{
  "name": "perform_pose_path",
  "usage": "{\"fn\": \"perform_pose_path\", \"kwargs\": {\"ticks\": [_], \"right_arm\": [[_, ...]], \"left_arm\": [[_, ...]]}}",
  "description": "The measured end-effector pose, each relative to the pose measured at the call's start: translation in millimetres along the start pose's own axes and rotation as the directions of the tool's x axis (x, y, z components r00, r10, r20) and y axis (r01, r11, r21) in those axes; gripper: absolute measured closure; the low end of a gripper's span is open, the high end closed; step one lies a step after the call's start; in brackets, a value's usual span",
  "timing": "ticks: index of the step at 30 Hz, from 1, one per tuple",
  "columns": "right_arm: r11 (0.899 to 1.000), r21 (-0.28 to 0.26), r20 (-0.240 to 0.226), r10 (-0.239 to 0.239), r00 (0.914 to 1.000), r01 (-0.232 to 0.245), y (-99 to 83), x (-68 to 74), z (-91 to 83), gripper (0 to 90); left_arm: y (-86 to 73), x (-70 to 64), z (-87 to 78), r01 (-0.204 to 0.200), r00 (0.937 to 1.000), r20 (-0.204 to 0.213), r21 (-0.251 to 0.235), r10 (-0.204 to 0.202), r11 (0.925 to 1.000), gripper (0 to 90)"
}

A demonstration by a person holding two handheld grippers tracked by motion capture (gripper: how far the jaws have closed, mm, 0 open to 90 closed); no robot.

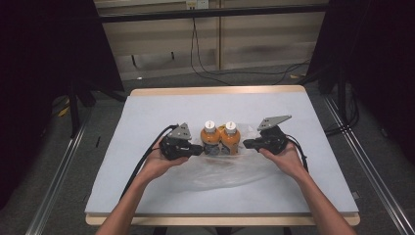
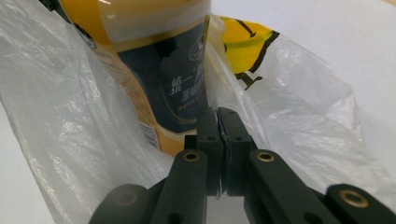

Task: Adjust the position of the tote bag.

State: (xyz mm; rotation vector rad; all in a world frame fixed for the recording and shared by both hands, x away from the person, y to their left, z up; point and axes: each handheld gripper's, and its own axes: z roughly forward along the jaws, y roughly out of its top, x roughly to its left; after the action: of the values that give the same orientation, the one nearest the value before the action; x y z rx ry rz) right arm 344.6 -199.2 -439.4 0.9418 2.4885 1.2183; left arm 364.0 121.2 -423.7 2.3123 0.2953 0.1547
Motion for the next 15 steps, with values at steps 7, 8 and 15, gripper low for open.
{"fn": "perform_pose_path", "kwargs": {"ticks": [7, 8, 15], "right_arm": [[0.999, 0.034, -0.007, -0.020, 0.9998, 0.020, -1.4, 4.1, 6.5, 90.0], [0.999, 0.035, -0.009, -0.016, 0.9998, 0.017, -1.5, 3.5, 6.9, 90.0], [0.995, 0.091, 0.004, -0.031, 0.9995, 0.030, -5.3, -0.1, 13.8, 90.0]], "left_arm": [[-12.6, 6.5, 14.9, 0.024, 0.9997, 0.008, 0.037, -0.025, 0.9990, 88.8], [-14.2, 6.0, 17.1, 0.030, 0.9995, 0.005, 0.048, -0.031, 0.9984, 88.9], [-17.3, 1.0, 30.5, -0.015, 0.9999, -0.005, 0.146, 0.016, 0.9892, 89.1]]}}
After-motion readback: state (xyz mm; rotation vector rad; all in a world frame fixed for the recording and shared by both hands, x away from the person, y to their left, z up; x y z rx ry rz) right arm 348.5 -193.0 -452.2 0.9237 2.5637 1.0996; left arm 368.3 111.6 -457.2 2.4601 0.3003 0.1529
